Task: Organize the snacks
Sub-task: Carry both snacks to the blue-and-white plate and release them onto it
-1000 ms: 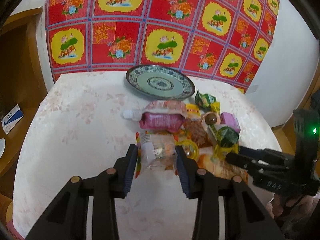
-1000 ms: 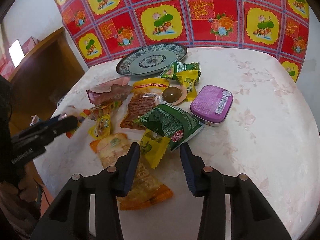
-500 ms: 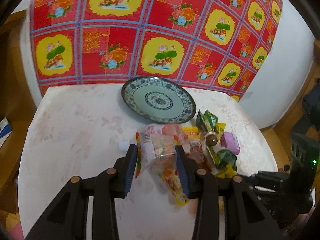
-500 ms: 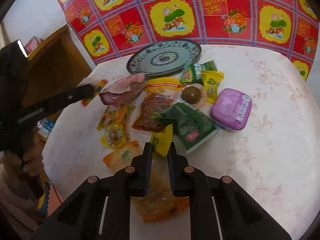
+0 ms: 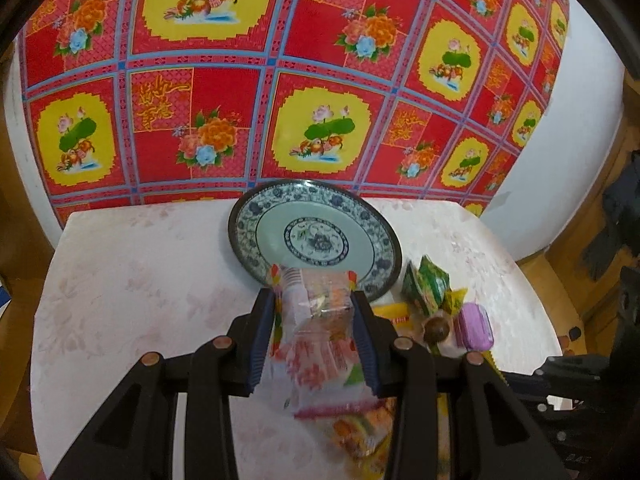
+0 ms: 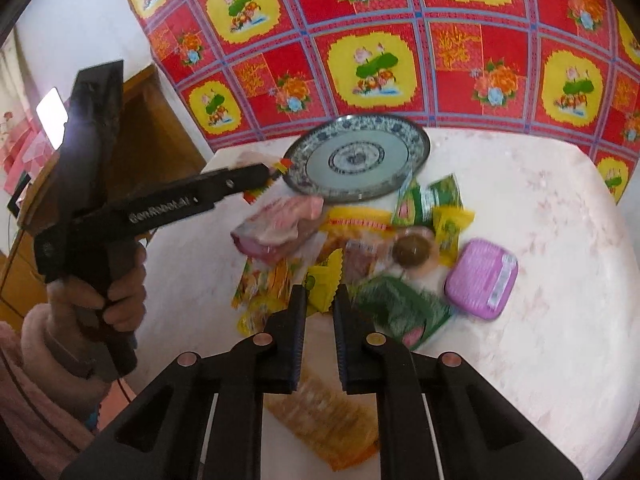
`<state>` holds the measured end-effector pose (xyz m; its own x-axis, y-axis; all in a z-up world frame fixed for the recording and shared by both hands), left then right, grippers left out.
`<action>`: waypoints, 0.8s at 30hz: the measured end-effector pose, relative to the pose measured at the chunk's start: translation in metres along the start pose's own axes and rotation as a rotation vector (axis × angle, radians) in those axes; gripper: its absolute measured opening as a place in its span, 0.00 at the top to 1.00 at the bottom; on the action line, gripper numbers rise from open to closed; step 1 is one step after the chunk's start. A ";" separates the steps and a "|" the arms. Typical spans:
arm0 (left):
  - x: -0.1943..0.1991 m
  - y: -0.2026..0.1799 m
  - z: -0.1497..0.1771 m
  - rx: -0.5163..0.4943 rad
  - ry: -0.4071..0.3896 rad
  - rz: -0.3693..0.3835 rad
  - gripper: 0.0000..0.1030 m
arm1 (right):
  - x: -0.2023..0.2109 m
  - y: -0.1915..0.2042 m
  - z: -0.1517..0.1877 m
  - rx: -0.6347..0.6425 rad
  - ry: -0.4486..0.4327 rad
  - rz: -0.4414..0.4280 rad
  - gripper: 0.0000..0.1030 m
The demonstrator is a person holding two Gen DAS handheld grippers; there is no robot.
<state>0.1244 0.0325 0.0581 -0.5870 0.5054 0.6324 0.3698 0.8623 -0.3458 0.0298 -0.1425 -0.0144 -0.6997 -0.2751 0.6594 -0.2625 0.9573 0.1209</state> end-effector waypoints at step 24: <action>-0.072 0.018 -0.040 0.091 0.070 -0.119 0.61 | -0.076 -0.036 -0.100 -0.015 -0.012 0.046 0.86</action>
<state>0.2024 0.0098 0.0341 -0.5705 0.3984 0.7182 0.2316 0.9170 -0.3248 0.1588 -0.1476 0.0056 -0.7189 -0.2318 0.6554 -0.2198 0.9702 0.1020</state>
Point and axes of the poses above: each gripper's, at about its wrist camera, not at the fingertips, and x roughly against the way its jaws point, y to its left, z to its underside, the point moved 1 cm from there along -x, roughly the way its jaws point, and after that the axes turned 10 degrees about z, right-handed, at the moved point
